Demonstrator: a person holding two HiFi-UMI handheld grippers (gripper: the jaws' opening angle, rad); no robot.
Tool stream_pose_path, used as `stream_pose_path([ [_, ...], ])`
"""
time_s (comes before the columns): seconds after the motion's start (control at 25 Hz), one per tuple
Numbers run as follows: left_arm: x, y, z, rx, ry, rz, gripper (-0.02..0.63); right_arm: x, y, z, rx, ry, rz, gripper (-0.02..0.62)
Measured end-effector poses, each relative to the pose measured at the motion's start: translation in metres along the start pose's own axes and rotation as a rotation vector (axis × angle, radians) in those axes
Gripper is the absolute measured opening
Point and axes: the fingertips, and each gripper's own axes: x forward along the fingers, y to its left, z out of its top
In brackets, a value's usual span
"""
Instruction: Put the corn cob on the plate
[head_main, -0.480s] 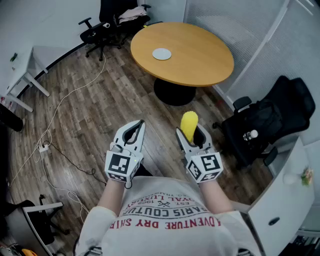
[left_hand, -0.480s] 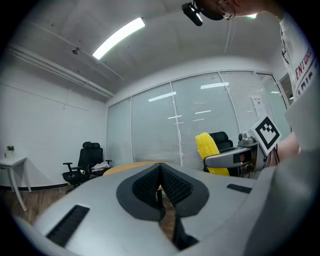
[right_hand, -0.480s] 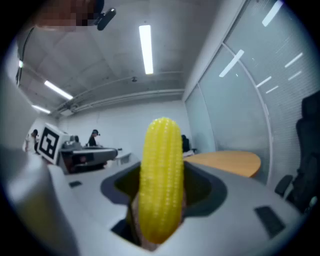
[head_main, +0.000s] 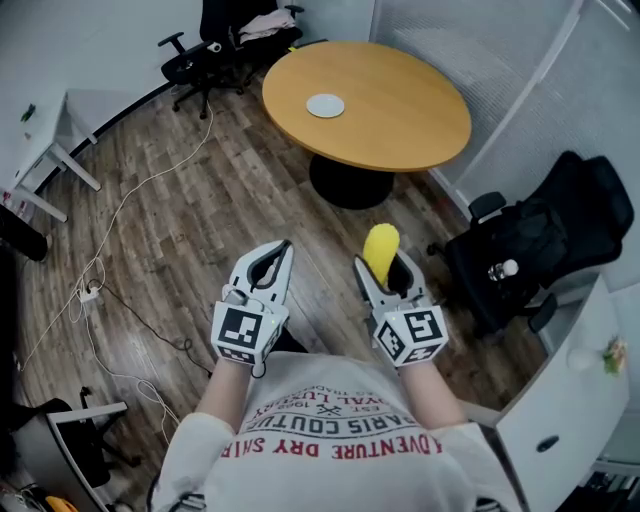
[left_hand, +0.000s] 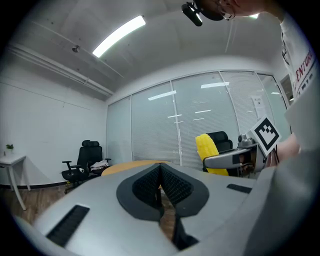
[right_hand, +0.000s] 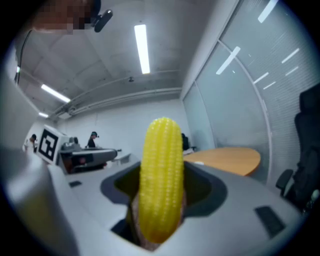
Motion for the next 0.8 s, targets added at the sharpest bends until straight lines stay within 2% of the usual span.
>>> stream_pose_path([
  [0.48, 0.02, 0.035, -0.012, -0.032, 0.023, -0.029, 0.032, 0.036, 0.0, 0.001, 0.027, 0.017, -0.018, 0.27],
  [0.8, 0.044, 0.101, -0.017, -0.044, 0.019, -0.07, 0.032, 0.101, 0.013, 0.004, 0.03, 0.028, -0.055, 0.27],
])
